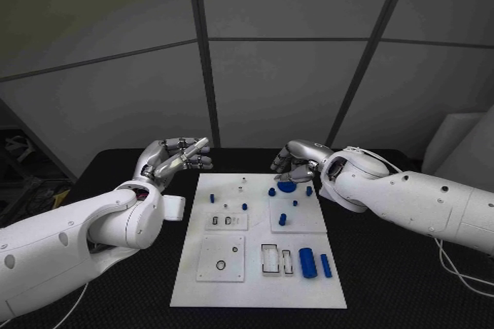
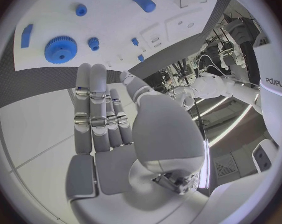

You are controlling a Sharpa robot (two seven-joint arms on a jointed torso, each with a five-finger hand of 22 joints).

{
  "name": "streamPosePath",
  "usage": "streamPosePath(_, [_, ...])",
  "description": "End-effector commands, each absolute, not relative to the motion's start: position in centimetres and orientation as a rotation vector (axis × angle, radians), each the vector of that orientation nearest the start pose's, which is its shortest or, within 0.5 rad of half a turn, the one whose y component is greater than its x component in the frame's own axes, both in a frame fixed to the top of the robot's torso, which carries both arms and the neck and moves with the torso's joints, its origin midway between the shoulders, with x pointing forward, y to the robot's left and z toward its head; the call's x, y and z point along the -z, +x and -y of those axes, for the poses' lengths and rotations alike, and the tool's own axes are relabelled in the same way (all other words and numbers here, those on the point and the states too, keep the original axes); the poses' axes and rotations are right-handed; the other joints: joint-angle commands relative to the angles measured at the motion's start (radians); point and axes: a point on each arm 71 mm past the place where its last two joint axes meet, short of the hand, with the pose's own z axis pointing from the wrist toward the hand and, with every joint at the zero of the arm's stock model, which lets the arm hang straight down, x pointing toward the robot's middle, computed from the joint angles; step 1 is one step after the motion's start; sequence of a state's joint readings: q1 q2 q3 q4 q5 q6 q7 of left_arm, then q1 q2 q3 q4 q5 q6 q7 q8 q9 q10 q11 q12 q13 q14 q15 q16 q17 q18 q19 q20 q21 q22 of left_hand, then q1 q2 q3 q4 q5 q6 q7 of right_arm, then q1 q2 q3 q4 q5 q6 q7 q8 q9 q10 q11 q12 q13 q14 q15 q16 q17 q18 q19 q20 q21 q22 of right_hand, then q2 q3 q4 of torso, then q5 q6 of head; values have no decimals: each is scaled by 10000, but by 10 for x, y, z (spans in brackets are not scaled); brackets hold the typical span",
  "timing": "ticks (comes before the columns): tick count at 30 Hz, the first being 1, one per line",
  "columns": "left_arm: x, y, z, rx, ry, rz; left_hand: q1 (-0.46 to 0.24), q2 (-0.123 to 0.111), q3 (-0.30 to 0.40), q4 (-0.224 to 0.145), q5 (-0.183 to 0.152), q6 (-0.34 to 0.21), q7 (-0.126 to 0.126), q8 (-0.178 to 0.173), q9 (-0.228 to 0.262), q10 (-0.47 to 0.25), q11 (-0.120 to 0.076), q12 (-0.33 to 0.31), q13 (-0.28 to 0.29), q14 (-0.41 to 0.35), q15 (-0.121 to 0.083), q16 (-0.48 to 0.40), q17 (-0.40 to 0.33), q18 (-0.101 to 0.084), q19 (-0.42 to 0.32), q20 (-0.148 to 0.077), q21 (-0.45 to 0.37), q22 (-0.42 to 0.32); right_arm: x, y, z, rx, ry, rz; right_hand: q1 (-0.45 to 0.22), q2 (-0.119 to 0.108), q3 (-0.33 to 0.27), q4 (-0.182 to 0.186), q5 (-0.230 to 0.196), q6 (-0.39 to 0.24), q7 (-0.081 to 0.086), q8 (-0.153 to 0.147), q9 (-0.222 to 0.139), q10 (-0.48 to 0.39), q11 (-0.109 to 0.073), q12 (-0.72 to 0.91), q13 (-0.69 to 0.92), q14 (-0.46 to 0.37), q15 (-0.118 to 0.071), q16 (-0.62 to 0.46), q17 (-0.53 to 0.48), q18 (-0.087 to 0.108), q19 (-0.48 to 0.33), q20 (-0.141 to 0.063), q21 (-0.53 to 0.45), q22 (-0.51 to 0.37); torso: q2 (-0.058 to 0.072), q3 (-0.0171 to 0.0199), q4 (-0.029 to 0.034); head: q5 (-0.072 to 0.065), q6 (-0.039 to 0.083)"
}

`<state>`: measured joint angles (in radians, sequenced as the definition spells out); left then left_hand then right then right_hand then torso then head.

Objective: Assemble the parts on the task board

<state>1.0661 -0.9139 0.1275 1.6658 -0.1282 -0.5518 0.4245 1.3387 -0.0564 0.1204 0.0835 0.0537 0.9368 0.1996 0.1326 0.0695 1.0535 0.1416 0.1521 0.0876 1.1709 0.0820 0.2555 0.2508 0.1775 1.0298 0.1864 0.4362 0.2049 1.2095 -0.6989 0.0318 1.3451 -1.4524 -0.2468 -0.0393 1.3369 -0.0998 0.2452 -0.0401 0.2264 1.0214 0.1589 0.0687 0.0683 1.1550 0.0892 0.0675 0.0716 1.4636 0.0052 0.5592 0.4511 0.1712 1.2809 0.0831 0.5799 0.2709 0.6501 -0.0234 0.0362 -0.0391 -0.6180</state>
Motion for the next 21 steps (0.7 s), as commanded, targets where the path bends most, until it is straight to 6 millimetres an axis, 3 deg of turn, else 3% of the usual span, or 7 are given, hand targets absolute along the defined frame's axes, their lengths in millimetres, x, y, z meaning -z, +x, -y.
streamPosePath(1, [160, 461, -213, 14661, -10458, -12597, 0, 110, -21, -101, -18, 111, -14, -79, -16, 81, 6, -89, 2, 113, 0, 44, 164, 44, 112, -31, 146, 86, 170, 526, 174, -5275, -2805, -16895, 6, -231, 62, 216, 1, -87, -9, -7, 17, -159, 39, 27, 41, 431, -9, 2619, 2431, 80, 157, -8, 691, 442, 285, -63, 112, -95, 32])
streamPosePath(4, [160, 459, -211, 14730, -10433, -12598, -40, 130, -61, -172, -20, 177, -26, -143, -15, 172, -28, -170, 6, 218, -49, 338, 484, 29, 259, -79, 445, 264, 171, 526, 173, -5100, -2933, -16916, 57, -260, 196, 382, 57, -57, -17, 9, 28, -193, 52, 41, 57, 535, -3, 4422, 4234, -91, 373, 9, 2102, 1992, 355, -76, 123, -108, 22])
streamPosePath(8, [160, 457, -208, 14826, -10408, -12615, -99, 162, -126, -311, -12, 290, -74, -269, -17, 325, -56, -286, 22, -100, -83, 1148, 1182, 7, 148, -151, 974, 632, 172, 526, 172, -4936, -3042, -17003, 147, -351, 358, 527, 99, -86, -18, 3, 27, -235, 19, 47, 71, 481, 28, 5553, 5368, -259, 444, 71, 3488, 3536, 452, -98, 154, -158, 33])
streamPosePath(13, [160, 456, -207, 14887, -10403, -12642, -183, 231, -166, -376, -17, 346, -63, -369, -16, 377, -53, -380, 39, -446, -72, 1662, 1619, 7, -97, -135, 1296, 879, 172, 527, 169, -4859, -3150, -16995, 192, -395, 438, 609, 101, -118, -52, -5, 25, -273, 43, 45, 79, 447, 18, 6027, 5853, -343, 457, 128, 4167, 4304, 531, -97, 162, -162, 25])
streamPosePath(21, [161, 456, -207, 14894, -10409, -12656, -210, 246, -182, -397, -18, 359, -57, -400, -16, 381, -48, -411, 45, -544, -68, 1801, 1732, 13, -170, -128, 1395, 954, 173, 529, 167, -4738, -3140, -17036, 195, -420, 532, 738, 199, -111, -69, 6, 32, -240, 21, 73, 104, 456, 18, 6577, 6421, -491, 657, 177, 5197, 5566, 576, -120, 189, -187, 7])
